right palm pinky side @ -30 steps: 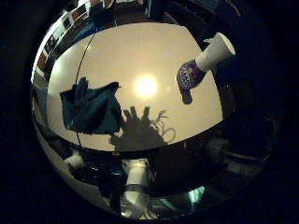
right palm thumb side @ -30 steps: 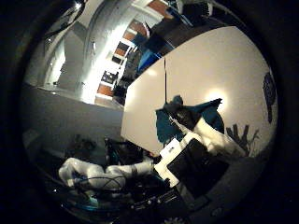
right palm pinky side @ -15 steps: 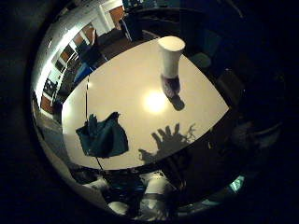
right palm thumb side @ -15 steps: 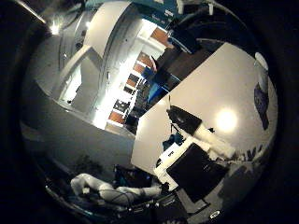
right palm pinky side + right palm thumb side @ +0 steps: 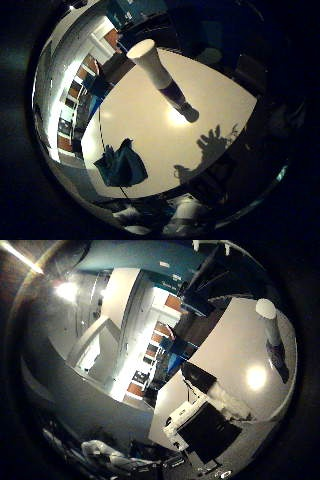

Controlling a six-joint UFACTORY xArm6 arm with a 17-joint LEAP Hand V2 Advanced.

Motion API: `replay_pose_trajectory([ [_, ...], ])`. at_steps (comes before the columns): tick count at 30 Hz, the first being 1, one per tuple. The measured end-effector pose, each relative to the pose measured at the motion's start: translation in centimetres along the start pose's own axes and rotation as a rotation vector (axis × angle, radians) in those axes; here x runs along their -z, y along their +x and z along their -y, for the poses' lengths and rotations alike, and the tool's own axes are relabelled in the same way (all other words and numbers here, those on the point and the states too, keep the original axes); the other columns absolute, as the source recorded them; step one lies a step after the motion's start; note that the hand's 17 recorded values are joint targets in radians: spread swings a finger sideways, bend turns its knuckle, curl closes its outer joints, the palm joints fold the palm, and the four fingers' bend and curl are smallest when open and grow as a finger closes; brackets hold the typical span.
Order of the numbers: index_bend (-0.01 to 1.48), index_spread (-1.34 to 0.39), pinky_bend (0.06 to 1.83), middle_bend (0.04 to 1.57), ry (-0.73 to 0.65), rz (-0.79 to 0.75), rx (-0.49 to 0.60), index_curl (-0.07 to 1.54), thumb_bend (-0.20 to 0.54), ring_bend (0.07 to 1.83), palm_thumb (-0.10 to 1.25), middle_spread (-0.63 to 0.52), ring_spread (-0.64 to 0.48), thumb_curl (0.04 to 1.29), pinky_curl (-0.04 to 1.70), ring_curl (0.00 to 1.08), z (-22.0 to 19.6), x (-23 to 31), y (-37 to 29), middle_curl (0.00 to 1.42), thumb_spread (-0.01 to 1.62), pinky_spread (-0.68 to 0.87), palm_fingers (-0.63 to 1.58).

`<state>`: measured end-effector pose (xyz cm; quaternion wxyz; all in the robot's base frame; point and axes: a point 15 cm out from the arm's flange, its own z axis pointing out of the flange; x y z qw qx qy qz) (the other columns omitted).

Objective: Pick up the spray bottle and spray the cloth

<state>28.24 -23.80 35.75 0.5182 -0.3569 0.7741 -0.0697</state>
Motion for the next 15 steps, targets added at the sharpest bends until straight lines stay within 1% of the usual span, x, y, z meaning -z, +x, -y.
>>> replay_pose_trajectory([
  [6, 0.15, -0.16, 0.42, 0.28, 0.052, 0.04, -0.066, 0.27, -0.028, 0.48, 0.74, 0.12, 0.19, 0.42, 0.29, 0.27, -1.1, -0.3, 3.7, 0.39, 1.0, 0.36, 0.19],
  [15, 0.16, -0.14, 0.42, 0.28, 0.077, 0.07, -0.154, 0.28, -0.026, 0.49, 0.71, 0.14, 0.19, 0.4, 0.29, 0.28, -1.9, -0.6, 8.1, 0.39, 1.01, 0.35, 0.17],
])
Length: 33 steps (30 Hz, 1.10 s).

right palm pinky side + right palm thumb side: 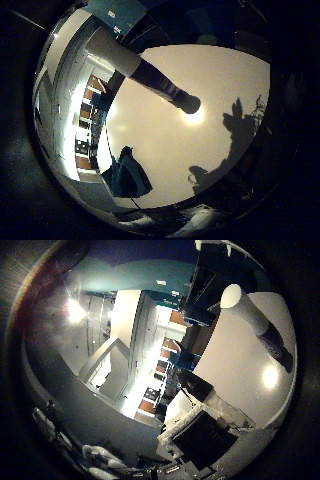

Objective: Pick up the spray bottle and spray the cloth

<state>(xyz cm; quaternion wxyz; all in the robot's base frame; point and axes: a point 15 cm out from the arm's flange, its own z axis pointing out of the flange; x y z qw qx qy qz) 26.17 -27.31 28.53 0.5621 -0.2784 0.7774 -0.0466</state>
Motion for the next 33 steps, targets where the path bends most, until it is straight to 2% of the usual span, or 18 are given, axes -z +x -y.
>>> replay_pose_trajectory([
  [12, 0.16, -0.14, 0.4, 0.29, -0.044, 0.039, -0.076, 0.29, -0.026, 0.48, 0.7, 0.15, 0.2, 0.39, 0.29, 0.28, 0.1, -2.1, 3.7, 0.39, 1.02, 0.36, 0.17],
  [33, 0.16, -0.11, 0.34, 0.29, -0.083, 0.058, -0.071, 0.29, -0.025, 0.43, 0.7, 0.18, 0.23, 0.37, 0.29, 0.27, 3.6, -8.6, 6.1, 0.38, 1.02, 0.36, 0.17],
])
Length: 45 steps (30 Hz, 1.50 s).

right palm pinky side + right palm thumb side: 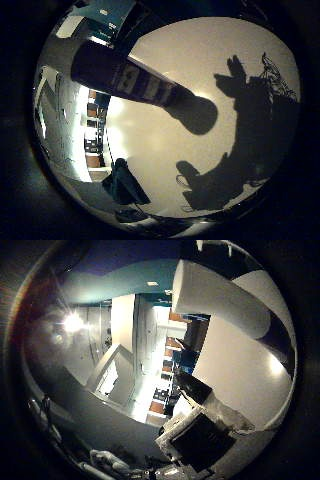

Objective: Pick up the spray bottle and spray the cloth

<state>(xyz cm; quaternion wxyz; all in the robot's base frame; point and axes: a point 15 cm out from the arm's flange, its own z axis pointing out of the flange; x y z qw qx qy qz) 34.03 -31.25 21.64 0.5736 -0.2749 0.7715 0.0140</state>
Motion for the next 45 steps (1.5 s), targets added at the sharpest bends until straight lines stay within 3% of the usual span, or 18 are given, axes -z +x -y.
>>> replay_pose_trajectory([
  [15, 0.16, -0.11, 0.35, 0.4, -0.068, 0.017, 0.018, 0.28, -0.021, 0.57, 0.74, 0.04, 0.15, 0.38, 0.29, 0.3, 3.4, -5.8, 0.0, 0.42, 1.0, 0.31, 0.36],
  [20, 0.21, -0.19, 0.42, 0.58, -0.092, 0.039, 0.009, 0.32, -0.014, 0.82, 0.81, -0.07, -0.02, 0.38, 0.27, 0.37, 4.3, -8.4, -0.7, 0.5, 0.98, 0.17, 0.8],
  [23, 0.23, -0.25, 0.62, 0.65, -0.095, 0.058, 0.003, 0.37, -0.01, 0.92, 0.89, -0.14, -0.11, 0.39, 0.31, 0.41, 4.8, -9.8, -1.5, 0.54, 0.97, -0.01, 1.11],
  [28, 0.56, -0.28, 0.88, 0.86, -0.106, 0.082, 0.004, 0.54, -0.016, 1.08, 0.96, -0.16, -0.14, 0.38, 0.42, 0.48, 4.9, -10.6, -2.6, 0.62, 0.96, -0.25, 1.34],
  [32, 0.78, -0.24, 1.0, 1.0, -0.146, 0.128, 0.035, 0.63, -0.018, 1.16, 0.98, -0.13, -0.14, 0.38, 0.49, 0.5, 4.7, -11.2, -5.0, 0.63, 0.97, -0.29, 1.33],
  [37, 0.93, -0.19, 1.08, 1.1, -0.289, 0.206, 0.108, 0.66, -0.018, 1.24, 1.0, -0.11, -0.15, 0.38, 0.55, 0.51, 1.9, -12.0, -10.5, 0.62, 0.97, -0.29, 1.32],
  [45, 1.05, -0.18, 1.15, 1.2, -0.497, 0.122, 0.28, 0.65, -0.018, 1.33, 1.01, -0.1, -0.15, 0.39, 0.62, 0.52, -1.3, -10.8, -16.2, 0.61, 0.99, -0.26, 1.29],
])
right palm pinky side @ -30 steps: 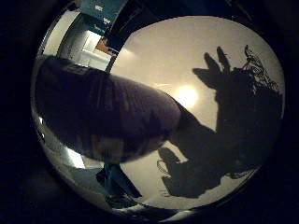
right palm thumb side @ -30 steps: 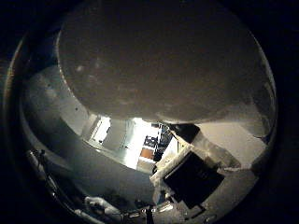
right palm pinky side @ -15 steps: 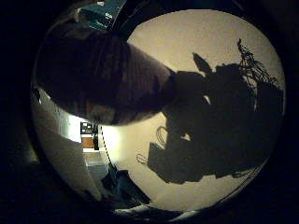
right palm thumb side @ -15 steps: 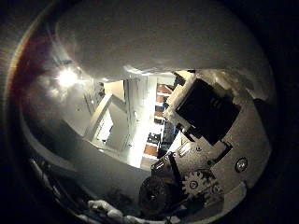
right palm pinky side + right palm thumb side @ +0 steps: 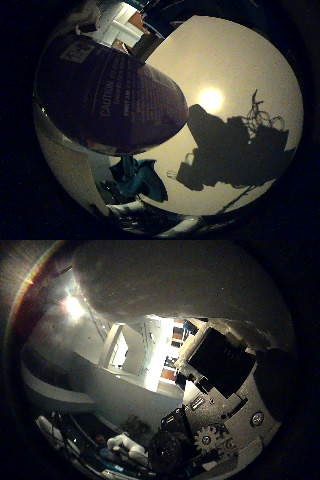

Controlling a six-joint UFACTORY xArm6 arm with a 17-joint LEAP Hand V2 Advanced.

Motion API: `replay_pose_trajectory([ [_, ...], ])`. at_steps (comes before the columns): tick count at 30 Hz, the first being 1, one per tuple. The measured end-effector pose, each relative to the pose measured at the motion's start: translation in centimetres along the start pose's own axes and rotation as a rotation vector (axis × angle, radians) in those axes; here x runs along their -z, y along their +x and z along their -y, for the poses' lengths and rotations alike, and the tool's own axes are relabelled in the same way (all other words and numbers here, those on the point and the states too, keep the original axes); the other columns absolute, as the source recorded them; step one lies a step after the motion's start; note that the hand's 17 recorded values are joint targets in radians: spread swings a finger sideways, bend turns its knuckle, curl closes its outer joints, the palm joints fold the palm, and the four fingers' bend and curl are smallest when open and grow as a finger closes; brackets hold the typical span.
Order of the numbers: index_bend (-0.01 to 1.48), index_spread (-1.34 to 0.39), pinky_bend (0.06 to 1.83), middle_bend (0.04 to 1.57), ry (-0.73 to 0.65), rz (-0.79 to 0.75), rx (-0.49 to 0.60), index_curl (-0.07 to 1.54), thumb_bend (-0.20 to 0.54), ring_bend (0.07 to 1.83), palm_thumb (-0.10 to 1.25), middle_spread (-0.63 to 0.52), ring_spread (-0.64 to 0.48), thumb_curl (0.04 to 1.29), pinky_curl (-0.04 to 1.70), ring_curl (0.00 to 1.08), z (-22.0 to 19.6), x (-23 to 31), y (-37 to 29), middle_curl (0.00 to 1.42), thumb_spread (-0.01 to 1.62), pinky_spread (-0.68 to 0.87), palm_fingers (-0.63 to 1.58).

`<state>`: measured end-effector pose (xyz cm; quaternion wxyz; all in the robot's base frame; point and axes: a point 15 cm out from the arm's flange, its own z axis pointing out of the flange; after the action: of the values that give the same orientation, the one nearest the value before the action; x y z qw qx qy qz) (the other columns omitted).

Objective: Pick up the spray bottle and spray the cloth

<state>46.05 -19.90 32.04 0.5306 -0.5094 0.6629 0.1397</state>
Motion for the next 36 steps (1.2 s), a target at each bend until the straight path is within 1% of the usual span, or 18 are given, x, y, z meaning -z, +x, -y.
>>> replay_pose_trajectory([
  [2, 1.07, -0.18, 1.16, 1.21, -0.073, -0.028, 0.035, 0.64, -0.02, 1.34, 1.0, -0.1, -0.15, 0.39, 0.64, 0.52, -0.5, -0.5, -1.6, 0.6, 0.99, -0.25, 1.29],
  [5, 1.09, -0.18, 1.17, 1.23, -0.182, -0.085, 0.098, 0.64, -0.034, 1.36, 0.93, -0.11, -0.15, 0.37, 0.66, 0.52, -1.0, -0.9, -3.9, 0.6, 1.0, -0.25, 1.28],
  [8, 1.11, -0.17, 1.18, 1.25, -0.297, -0.156, 0.161, 0.63, -0.025, 1.37, 0.89, -0.12, -0.15, 0.36, 0.68, 0.52, -1.5, -1.4, -6.1, 0.59, 1.01, -0.24, 1.27],
  [14, 1.13, -0.17, 1.18, 1.26, -0.553, -0.347, 0.242, 0.62, -0.018, 1.38, 0.9, -0.11, -0.15, 0.35, 0.72, 0.52, -3.2, -2.9, -10.2, 0.58, 1.01, -0.24, 1.26],
  [19, 1.15, -0.16, 1.17, 1.28, -0.784, -0.519, 0.316, 0.61, -0.018, 1.39, 0.91, -0.11, -0.15, 0.35, 0.75, 0.52, -6.1, -5.1, -13.0, 0.58, 1.03, -0.23, 1.26],
  [23, 1.16, -0.16, 1.16, 1.28, -0.942, -0.67, 0.377, 0.61, -0.015, 1.4, 0.92, -0.11, -0.15, 0.35, 0.77, 0.52, -8.4, -6.9, -14.0, 0.57, 1.04, -0.23, 1.26],
  [31, 1.16, -0.16, 1.14, 1.29, -1.169, -1.014, 0.526, 0.6, -0.018, 1.41, 0.92, -0.11, -0.15, 0.34, 0.8, 0.52, -12.1, -10.3, -16.1, 0.57, 1.06, -0.22, 1.26],
  [36, 1.17, -0.16, 1.13, 1.3, -1.251, -1.135, 0.568, 0.6, -0.018, 1.41, 0.92, -0.11, -0.15, 0.34, 0.82, 0.52, -15.0, -14.0, -16.7, 0.57, 1.06, -0.23, 1.26],
])
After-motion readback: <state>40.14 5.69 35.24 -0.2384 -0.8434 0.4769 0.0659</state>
